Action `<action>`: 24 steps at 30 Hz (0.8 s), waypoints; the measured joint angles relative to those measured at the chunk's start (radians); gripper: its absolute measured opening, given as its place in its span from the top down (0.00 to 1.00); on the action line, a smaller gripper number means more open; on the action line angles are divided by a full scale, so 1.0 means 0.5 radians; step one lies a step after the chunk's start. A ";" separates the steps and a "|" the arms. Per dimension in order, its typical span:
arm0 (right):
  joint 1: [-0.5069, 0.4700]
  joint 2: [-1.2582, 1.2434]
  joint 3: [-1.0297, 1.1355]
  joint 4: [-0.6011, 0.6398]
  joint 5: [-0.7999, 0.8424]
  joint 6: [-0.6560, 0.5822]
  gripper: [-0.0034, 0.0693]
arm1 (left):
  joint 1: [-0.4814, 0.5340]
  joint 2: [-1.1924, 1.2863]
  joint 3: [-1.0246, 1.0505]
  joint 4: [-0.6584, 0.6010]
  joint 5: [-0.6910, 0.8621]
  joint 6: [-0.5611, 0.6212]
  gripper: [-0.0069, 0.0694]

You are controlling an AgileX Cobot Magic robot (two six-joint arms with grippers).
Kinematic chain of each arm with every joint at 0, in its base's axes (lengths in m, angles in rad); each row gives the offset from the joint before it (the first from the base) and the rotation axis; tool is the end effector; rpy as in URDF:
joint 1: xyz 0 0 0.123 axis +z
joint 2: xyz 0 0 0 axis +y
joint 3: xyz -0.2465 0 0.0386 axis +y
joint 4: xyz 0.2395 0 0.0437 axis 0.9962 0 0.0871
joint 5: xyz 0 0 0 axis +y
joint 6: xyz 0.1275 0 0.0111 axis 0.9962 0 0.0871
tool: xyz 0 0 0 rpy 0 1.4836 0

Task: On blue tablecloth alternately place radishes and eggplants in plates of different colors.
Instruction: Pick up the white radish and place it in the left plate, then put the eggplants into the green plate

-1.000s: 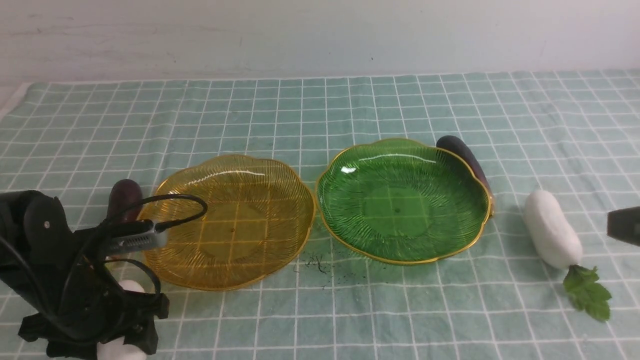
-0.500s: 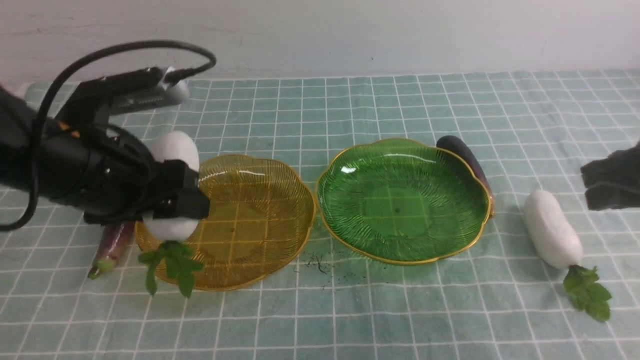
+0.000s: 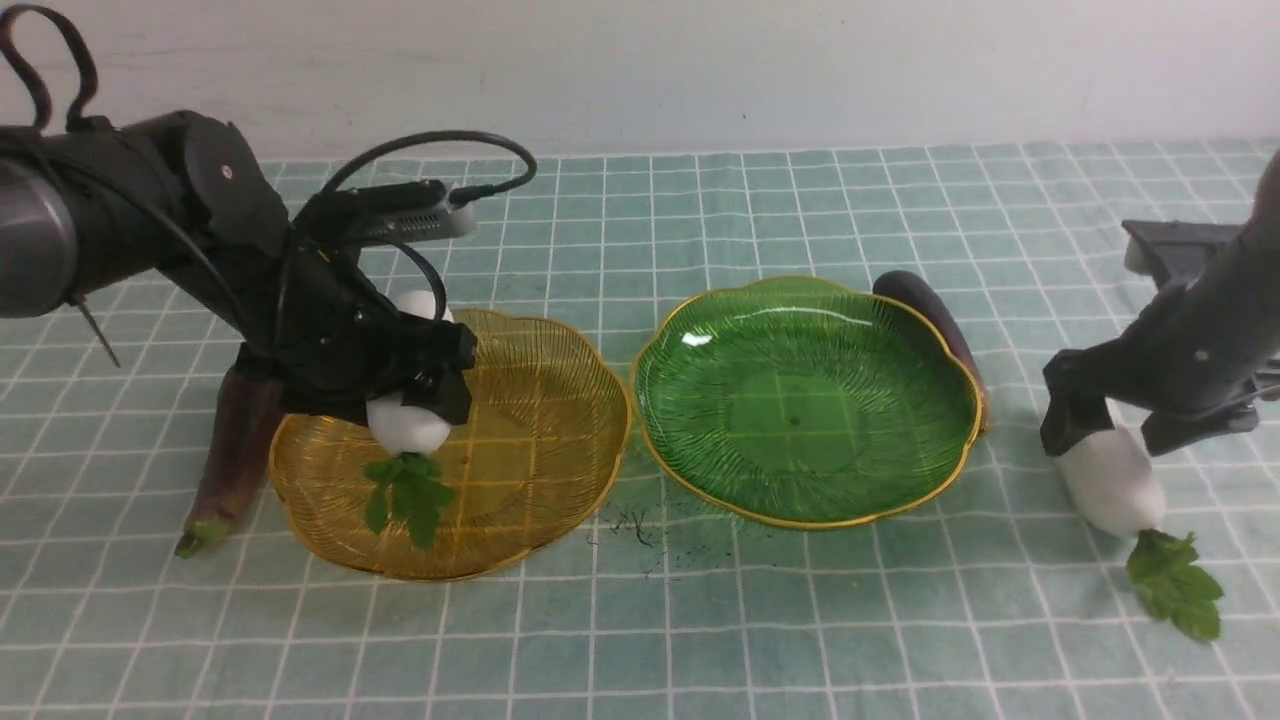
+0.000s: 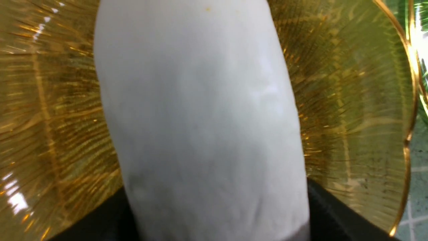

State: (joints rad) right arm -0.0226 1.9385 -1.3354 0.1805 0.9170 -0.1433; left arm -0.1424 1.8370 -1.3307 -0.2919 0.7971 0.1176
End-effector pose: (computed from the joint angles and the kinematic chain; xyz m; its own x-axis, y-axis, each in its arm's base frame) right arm 0.3653 0.0100 0.1140 -0.9887 -0.0101 -0.1498 -0.0307 0.9902 0.1362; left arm 0.3711 -0.0798 0.1562 -0.9361 0.0460 -0.3488 0.1307 0.9659 -0.2235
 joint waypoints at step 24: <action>0.889 -0.009 -0.652 1.365 -0.175 -0.374 0.35 | 0.319 -0.561 -0.185 0.435 0.478 -0.211 0.92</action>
State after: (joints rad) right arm 0.4221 1.9341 -1.6612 0.8629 0.8296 -0.3303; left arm 0.0173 1.5567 -1.4233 -0.0744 1.0359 0.0120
